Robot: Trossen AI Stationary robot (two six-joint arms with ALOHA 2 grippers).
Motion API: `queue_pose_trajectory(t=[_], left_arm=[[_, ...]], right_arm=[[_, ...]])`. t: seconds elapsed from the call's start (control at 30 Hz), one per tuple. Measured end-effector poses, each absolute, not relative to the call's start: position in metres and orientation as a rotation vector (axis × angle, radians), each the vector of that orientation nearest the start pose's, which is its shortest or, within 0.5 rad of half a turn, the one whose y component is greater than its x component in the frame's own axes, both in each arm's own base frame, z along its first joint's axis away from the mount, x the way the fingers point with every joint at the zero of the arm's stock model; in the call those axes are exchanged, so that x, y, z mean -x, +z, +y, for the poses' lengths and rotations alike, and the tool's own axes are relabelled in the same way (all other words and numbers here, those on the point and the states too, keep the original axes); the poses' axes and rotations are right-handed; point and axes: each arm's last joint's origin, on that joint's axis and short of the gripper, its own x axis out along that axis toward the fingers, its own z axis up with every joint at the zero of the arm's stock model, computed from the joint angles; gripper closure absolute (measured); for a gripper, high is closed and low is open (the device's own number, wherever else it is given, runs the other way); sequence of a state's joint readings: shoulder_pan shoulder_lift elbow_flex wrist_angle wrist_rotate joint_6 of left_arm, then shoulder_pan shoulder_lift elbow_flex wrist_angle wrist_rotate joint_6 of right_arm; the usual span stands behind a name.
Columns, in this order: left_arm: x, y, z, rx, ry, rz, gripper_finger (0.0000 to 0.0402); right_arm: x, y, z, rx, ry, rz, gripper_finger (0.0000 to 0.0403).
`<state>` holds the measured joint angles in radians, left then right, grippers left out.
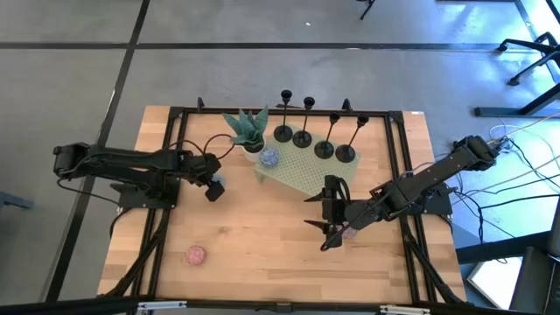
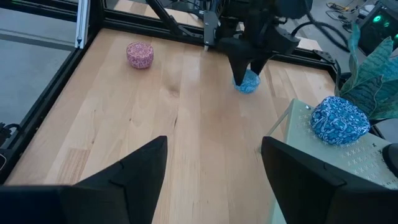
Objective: Stock candles and holders on shelf
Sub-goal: Align the light blue scented candle with the other scented candle on the shelf
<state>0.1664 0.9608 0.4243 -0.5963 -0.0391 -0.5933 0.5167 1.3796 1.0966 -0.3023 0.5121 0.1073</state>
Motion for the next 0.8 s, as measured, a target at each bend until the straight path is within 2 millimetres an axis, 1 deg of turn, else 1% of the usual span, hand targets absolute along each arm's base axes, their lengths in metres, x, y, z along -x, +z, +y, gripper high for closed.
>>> queue_pose_trajectory(t=[0.2, 0.37, 0.53, 0.7, 0.8], left_arm=[[-0.161, 0.178, 0.017, 0.589, 0.447, 0.983, 0.0104], [-0.174, 0.198, 0.000, 0.591, 0.342, 0.897, 0.0104], [-0.184, 0.229, -0.021, 0.519, 0.275, 0.791, 0.0104], [-0.189, 0.267, -0.039, 0.395, 0.234, 0.647, 0.0104], [-0.194, 0.288, -0.049, 0.312, 0.170, 0.539, 0.0104]], right_arm=[[-0.267, 0.301, 0.135, 0.183, -0.023, 0.508, 0.0139], [-0.267, 0.300, 0.136, 0.168, -0.027, 0.508, 0.0139], [-0.267, 0.300, 0.136, 0.165, -0.027, 0.508, 0.0139], [-0.267, 0.300, 0.135, 0.165, -0.028, 0.508, 0.0139], [-0.267, 0.300, 0.136, 0.165, -0.027, 0.508, 0.0139]])
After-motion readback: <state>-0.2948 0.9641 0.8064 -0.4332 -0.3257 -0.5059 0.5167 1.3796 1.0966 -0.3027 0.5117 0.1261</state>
